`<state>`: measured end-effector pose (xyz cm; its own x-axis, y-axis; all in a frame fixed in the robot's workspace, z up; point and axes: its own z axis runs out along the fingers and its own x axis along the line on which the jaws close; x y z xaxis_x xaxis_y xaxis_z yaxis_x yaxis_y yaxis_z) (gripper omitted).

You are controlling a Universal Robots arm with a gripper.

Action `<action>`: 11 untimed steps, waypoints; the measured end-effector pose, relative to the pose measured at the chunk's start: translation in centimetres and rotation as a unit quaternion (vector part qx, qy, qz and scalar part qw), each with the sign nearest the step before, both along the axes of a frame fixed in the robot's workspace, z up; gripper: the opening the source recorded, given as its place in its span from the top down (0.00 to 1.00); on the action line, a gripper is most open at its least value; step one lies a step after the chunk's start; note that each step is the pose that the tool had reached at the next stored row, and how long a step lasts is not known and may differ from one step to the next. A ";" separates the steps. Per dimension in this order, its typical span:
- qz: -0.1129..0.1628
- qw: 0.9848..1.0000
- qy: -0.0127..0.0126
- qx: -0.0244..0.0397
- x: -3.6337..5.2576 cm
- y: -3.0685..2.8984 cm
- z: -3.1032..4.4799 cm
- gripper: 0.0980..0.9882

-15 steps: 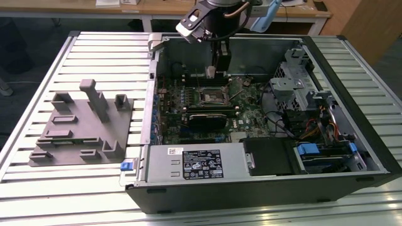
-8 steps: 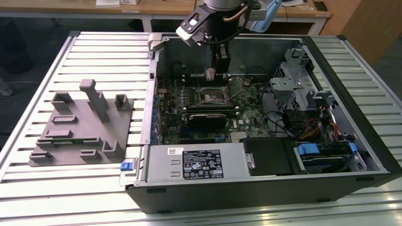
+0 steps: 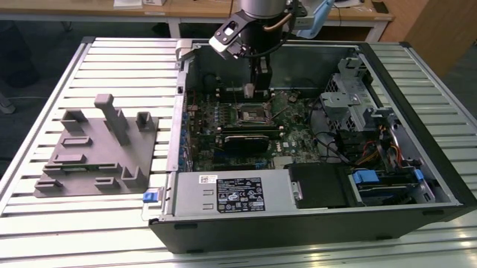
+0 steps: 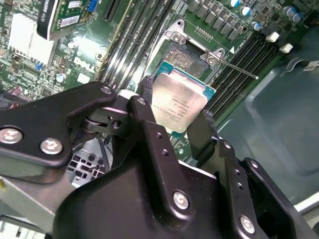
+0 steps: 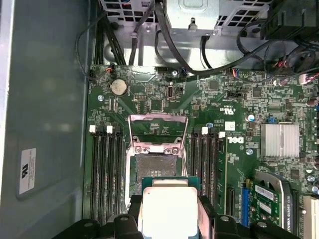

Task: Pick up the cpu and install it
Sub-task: 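Place the cpu into insertion slot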

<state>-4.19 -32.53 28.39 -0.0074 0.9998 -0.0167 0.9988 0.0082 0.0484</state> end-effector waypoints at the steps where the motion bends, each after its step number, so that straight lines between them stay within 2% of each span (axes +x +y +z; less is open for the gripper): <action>1: 0.000 1.000 0.000 0.000 0.00 0.03 -0.18 0.52; 11: -0.001 1.000 0.000 -0.001 0.10 0.35 -1.88 0.52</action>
